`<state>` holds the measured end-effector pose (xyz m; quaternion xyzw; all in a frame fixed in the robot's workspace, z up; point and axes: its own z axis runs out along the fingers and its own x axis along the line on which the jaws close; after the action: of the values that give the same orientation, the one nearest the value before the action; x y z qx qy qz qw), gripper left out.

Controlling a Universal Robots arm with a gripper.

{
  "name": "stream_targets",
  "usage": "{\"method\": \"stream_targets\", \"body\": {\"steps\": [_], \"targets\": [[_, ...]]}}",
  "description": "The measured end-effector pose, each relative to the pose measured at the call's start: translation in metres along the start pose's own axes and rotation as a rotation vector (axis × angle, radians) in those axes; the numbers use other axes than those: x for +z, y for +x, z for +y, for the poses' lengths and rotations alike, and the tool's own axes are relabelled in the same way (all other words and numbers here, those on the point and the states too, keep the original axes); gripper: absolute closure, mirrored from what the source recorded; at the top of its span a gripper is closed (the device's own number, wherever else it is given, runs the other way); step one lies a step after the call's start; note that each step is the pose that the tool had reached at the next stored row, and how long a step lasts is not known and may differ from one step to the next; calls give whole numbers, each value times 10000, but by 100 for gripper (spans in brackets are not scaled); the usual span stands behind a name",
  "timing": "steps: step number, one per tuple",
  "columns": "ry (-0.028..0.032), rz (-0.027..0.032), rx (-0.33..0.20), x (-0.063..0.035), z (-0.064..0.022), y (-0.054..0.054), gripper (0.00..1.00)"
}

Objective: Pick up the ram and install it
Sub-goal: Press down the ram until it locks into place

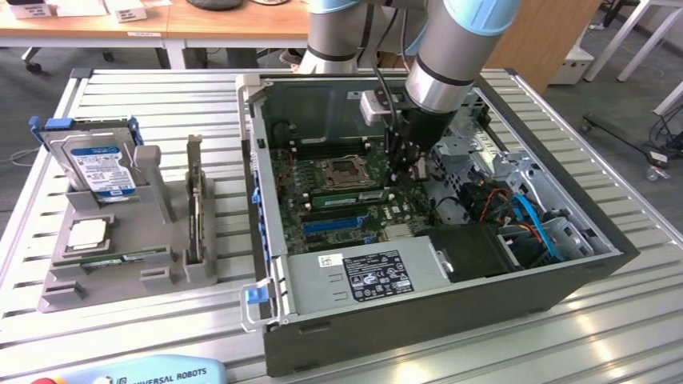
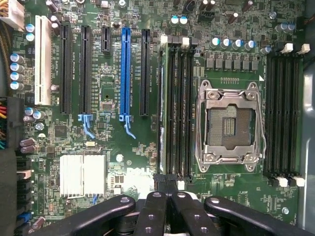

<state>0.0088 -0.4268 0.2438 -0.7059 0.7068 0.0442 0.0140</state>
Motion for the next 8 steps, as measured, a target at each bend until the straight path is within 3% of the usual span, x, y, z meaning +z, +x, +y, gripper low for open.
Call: {"method": "stream_targets", "body": {"steps": [8], "targets": [[0,0,1,26,0,-15,90]]}}
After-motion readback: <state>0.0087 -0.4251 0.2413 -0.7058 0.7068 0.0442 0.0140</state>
